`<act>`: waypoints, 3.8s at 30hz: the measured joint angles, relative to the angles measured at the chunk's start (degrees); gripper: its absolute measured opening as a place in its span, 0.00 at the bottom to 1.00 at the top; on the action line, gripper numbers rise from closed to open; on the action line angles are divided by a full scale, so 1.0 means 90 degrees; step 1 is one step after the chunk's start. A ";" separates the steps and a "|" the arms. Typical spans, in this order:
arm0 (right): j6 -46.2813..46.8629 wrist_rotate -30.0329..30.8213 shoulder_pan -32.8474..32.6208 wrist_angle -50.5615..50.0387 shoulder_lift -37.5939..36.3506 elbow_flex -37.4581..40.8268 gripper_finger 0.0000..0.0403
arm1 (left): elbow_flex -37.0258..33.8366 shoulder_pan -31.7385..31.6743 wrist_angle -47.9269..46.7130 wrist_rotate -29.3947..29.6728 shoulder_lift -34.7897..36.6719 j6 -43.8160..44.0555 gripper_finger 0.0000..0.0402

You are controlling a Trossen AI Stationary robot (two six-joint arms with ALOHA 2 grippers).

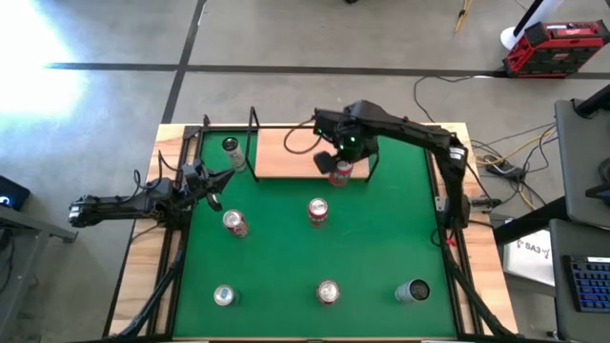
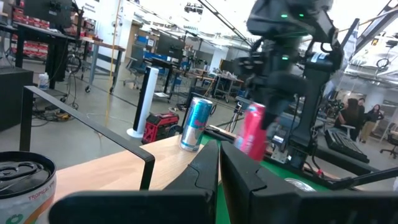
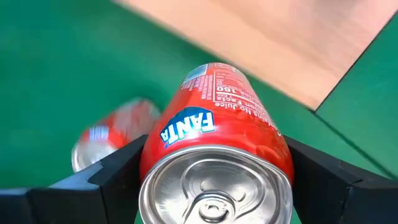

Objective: Place canned beverage on shelf
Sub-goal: Put the right red soda can on the shelf

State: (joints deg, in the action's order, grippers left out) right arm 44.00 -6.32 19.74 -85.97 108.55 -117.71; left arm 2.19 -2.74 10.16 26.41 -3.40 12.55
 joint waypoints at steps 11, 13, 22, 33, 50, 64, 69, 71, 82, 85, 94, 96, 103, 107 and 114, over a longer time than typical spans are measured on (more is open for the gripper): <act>0.0343 0.0019 0.0516 -0.0026 0.1188 -0.1252 0.81 | -0.0001 0.0000 0.0000 0.0002 -0.0002 0.0000 0.00; 0.0289 0.0014 0.0589 -0.0076 0.1364 -0.1527 0.81 | -0.0002 0.0002 0.0002 0.0002 0.0000 -0.0002 0.00; 0.0004 0.0044 0.0952 -0.0093 0.1687 -0.1926 0.81 | 0.0000 0.0001 -0.0001 0.0000 0.0000 -0.0001 0.00; -0.0842 0.0166 0.1122 0.0004 0.1691 -0.1926 0.81 | -0.0001 0.0002 0.0002 0.0001 -0.0001 -0.0001 0.00; -0.1998 0.0372 0.1104 0.0003 0.1679 -0.1924 0.81 | -0.0002 0.0001 0.0001 0.0002 -0.0001 -0.0001 0.00; -0.0163 0.0379 0.1101 0.0055 0.1693 -0.1914 0.81 | 0.0000 0.0000 0.0000 0.0000 -0.0002 -0.0002 0.00; 0.0308 0.0383 0.1099 0.0115 0.1693 -0.1912 0.81 | -0.0002 0.0001 -0.0001 0.0001 -0.0002 -0.0001 0.00; 0.0379 0.0400 0.1090 0.0122 0.1693 -0.1901 0.81 | -0.0002 0.0002 0.0000 0.0002 -0.0001 -0.0002 0.00; 0.0691 0.0719 0.0985 0.0132 0.1703 -0.1777 0.81 | 0.0001 0.0002 0.0002 0.0002 -0.0002 0.0001 0.00; 0.0782 0.0714 0.0987 0.0157 0.1703 -0.1654 0.81 | -0.0001 0.0001 0.0000 0.0002 -0.0001 0.0001 0.00; 0.0677 0.0682 0.0987 0.0360 0.1703 -0.1406 0.81 | -0.0001 0.0000 0.0002 0.0000 0.0000 -0.0002 0.00; 0.0632 0.0682 0.0987 0.0404 0.1703 -0.1404 0.81 | -0.0001 0.0001 0.0000 0.0001 -0.0002 -0.0001 0.00; 0.0605 0.0675 0.0960 0.0431 0.1703 -0.1394 0.86 | 0.0001 0.0002 -0.0001 0.0002 0.0000 0.0001 0.00; 0.0474 0.0704 0.0943 0.0381 0.1703 -0.1394 0.92 | -0.0002 0.0002 0.0002 0.0001 -0.0002 -0.0002 0.00; 0.0633 0.1031 0.0694 0.0152 0.1703 -0.1394 0.96 | 0.0001 0.0002 -0.0001 0.0000 0.0000 -0.0001 0.00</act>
State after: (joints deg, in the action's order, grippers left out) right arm 49.70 2.95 25.98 -84.61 123.87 -130.26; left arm 2.19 -2.72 10.15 26.42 -3.40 12.54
